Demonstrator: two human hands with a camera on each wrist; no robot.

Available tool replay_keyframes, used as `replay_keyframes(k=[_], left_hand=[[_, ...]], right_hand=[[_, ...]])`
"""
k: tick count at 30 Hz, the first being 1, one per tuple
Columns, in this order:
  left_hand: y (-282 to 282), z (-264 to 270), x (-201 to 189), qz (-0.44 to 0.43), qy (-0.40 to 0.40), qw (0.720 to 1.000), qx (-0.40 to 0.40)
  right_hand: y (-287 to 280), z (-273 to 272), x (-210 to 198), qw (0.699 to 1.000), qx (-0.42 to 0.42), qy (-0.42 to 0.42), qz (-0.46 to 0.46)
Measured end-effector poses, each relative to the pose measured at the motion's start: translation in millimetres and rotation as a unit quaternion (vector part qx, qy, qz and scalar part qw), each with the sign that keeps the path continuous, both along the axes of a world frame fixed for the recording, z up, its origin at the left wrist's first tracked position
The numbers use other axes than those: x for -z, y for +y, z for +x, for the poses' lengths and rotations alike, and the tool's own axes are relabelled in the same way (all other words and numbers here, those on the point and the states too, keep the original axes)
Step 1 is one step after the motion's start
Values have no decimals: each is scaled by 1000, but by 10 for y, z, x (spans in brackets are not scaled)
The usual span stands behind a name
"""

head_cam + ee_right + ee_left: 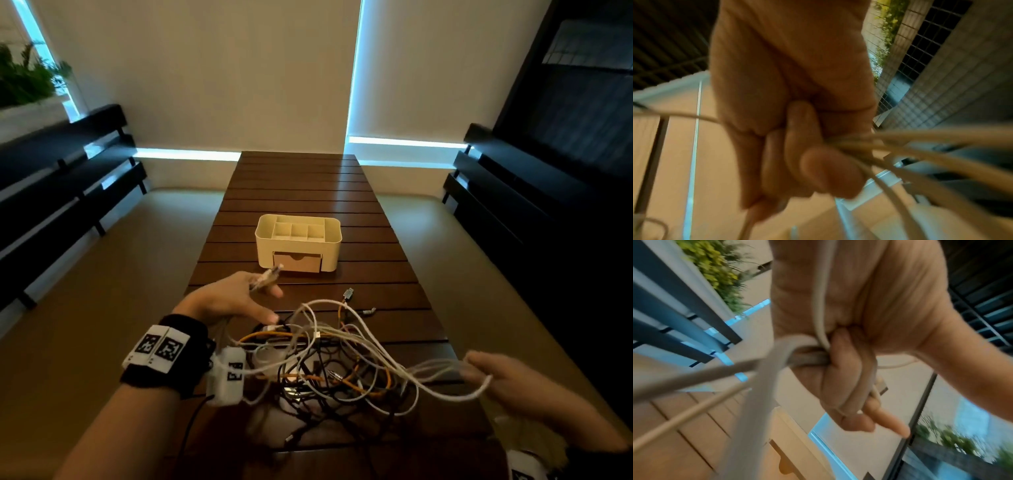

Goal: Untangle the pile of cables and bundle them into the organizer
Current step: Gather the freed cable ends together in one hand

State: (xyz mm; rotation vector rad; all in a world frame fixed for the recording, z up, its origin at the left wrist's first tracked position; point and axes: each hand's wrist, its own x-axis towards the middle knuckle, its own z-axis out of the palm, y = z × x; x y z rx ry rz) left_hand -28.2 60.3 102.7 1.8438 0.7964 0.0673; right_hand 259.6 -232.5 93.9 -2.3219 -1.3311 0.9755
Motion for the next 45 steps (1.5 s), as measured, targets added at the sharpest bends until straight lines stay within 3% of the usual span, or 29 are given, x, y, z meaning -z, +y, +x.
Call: replay_keyframes(k=[2,5,7,8,10,12,14,16,19,22,25,30,35,37,40,42,45], left_hand=[[22,-33,3,-6,-67,995,-69],[24,-18,-5,-13,-139,980,-145],[5,-23,-15,-35,-163,973,-160],[-5,-29,-22,-49,-173,971,-158],[-27,-48,-25,-66,-181,970,-151],[-51,-55,-13,-60,-170,973,-144],[-85,-62,3,-70,-166,974,-139],[-110,-82,15,-119,-177,969,-125],[-104,-133,85,-263,-230,935,-54],[-105,-169,166,-349,-268,897,32],[-130,-149,277,-347,-272,897,21],[-202,-44,474,-295,-270,914,-70],[-257,114,622,-252,-242,929,-126],[-324,216,660,-180,-223,947,-147],[-420,411,691,-65,-211,962,-163],[-447,540,688,-75,-228,957,-160],[-475,665,644,-106,-234,956,-139]], right_hand=[[-22,34,154,986,-94,-43,-132],[16,-18,278,921,-229,-102,-299],[70,-34,296,894,-258,-106,-351],[90,-15,272,898,-257,-86,-347],[133,16,150,941,-223,20,-254],[246,-48,-39,975,-162,128,-87],[481,-171,-117,983,-86,135,87],[868,-372,-109,976,-28,83,200],[1447,-580,172,981,-3,-14,193],[1819,-737,535,994,-27,-17,106],[1963,-850,819,999,-36,23,3],[2049,-931,1055,995,-43,-43,-82],[2010,-953,1058,1000,-3,4,21],[1977,-972,1011,995,11,27,97],[1899,-1046,872,975,9,-38,220],[1840,-1079,709,955,5,-32,295],[1765,-1009,443,945,-31,-50,322]])
